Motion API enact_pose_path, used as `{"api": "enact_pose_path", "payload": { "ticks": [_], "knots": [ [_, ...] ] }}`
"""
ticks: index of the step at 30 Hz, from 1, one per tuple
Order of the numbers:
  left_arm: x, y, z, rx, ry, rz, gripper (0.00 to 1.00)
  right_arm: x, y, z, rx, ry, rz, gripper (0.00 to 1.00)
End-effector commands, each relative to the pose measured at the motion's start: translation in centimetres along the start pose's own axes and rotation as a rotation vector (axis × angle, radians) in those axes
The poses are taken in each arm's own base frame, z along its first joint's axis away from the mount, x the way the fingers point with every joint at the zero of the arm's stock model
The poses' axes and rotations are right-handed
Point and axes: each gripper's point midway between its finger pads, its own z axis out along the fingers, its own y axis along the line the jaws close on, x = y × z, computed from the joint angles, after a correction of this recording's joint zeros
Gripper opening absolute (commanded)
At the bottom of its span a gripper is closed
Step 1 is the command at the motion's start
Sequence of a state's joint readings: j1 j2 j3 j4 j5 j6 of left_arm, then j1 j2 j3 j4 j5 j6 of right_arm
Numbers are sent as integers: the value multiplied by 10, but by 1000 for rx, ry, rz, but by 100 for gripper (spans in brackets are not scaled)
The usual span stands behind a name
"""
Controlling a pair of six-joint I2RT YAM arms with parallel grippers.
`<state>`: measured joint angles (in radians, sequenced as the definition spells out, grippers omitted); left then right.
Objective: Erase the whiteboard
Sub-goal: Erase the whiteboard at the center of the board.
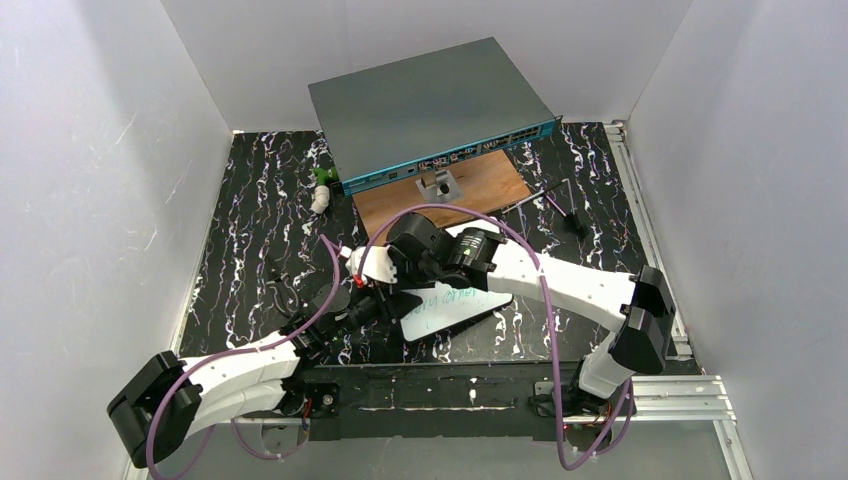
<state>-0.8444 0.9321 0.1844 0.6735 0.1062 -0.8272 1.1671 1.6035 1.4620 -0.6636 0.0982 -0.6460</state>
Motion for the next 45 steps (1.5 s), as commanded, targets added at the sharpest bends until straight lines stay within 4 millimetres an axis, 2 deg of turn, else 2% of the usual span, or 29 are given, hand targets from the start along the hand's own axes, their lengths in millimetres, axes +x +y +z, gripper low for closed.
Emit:
{"api": "enact_pose_path", "payload": {
  "ticks": [1,3,5,12,15,20,27,28,34,36,40,45],
  "knots": [
    [20,10,-5,-8,88,111,0,0,-51,-3,213,7,93,1],
    [20,11,-5,-15,89,119,0,-2,-65,-8,269,5,117,1],
    [19,10,-5,-20,98,130,0,-6,-71,-10,288,-3,134,1],
    [23,15,-7,-40,111,126,0,-9,-77,-12,326,10,125,1],
    [21,16,-7,-47,102,129,0,-15,-67,-13,295,6,84,1],
    [18,13,-5,-56,123,151,0,-24,-26,-6,165,17,-47,1],
    [23,20,-10,-64,116,138,0,-17,-13,-8,118,31,-83,1],
    [22,20,-10,-64,110,139,0,-17,-15,-8,131,33,-78,1],
    [18,17,-12,-70,118,169,0,-21,-60,-14,328,49,5,1],
    [20,18,-13,-71,123,168,0,-19,-69,-16,366,62,18,1],
    [25,22,-15,-71,124,157,0,-8,-72,-13,388,93,12,1],
    [21,21,-15,-73,114,168,0,1,-72,-14,396,116,1,1]
  ]
}}
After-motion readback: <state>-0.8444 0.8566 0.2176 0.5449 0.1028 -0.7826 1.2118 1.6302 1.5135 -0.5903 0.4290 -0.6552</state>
